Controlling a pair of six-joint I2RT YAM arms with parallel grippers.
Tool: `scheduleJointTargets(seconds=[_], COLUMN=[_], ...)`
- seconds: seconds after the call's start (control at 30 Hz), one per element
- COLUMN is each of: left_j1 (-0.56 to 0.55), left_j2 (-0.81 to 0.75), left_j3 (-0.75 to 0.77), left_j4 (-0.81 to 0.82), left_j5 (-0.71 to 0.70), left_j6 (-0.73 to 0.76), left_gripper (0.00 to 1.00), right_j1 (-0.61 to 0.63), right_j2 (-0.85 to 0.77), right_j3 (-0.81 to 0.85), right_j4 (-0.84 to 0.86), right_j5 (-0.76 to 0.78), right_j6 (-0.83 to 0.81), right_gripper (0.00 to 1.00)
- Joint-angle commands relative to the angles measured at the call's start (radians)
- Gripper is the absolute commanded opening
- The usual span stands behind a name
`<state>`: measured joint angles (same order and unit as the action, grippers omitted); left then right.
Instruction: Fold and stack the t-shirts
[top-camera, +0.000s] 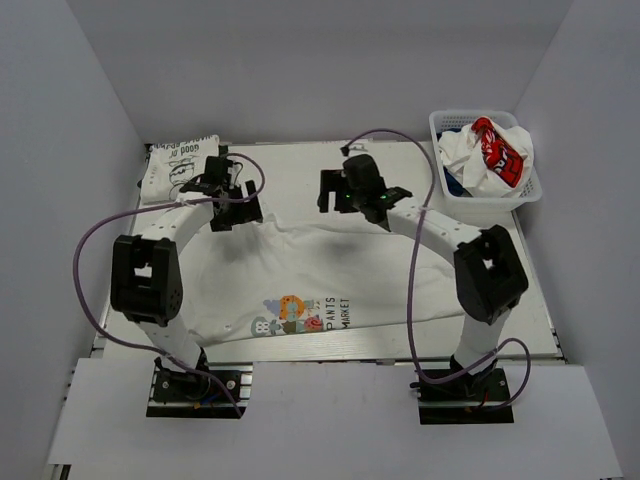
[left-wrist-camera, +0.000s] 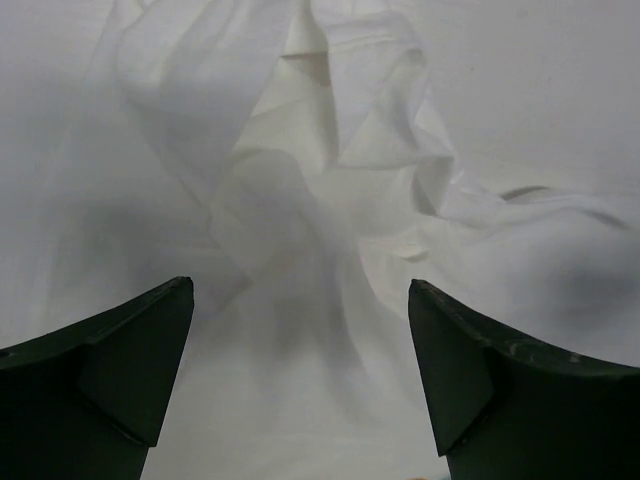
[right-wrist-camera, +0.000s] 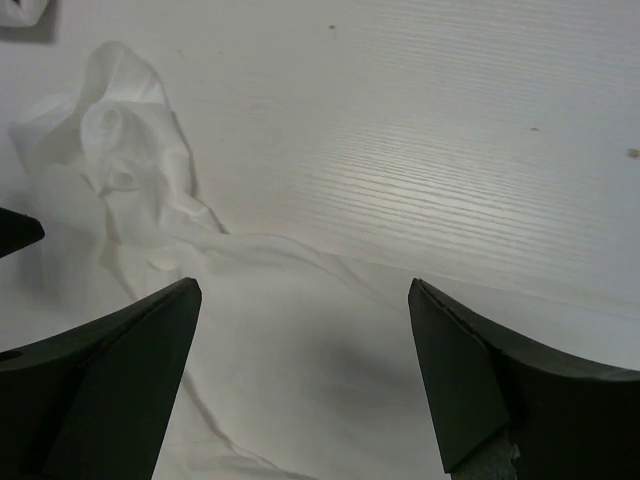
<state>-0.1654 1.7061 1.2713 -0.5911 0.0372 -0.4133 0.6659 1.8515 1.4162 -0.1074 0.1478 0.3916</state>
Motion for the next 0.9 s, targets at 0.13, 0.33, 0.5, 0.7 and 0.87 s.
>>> scheduleJointTargets(seconds=[0.13,0.33,0.5,0.7,0.87], left_j1=[-0.02,-0.02,-0.02,-0.02,-0.02], left_j2=[0.038,0.179,0.323,0.408,0.489], left_j3=[0.085,0.21,0.336,0.427,0.487], left_j4=[0.155,0.057,-0.039,-0.073,-0.055], left_j5=[0.107,0.035,0.056,0.089,0.076], left_j6=[0.538,0.695,0.777,0.817,0.802], left_gripper=[0.99,0.99,0.96,0.62,0.09], right_j1=[-0.087,-0.133,-0.167,-0.203,-0.204], right_j2=[-0.123,-0.167,-0.202,-0.242,-0.314], right_j3=[-0.146,-0.201,-0.257,-0.319,-0.431], right_j4=[-0.096,-0.136,-0.144,-0.158,-0.12], right_j5=[-0.051,-0.021,-0.028,-0.022,-0.1], right_j6=[-0.025,-0.045,-0.045,-0.016,-0.066], right_gripper=[0.9,0.9,0.9,0.9,0.9])
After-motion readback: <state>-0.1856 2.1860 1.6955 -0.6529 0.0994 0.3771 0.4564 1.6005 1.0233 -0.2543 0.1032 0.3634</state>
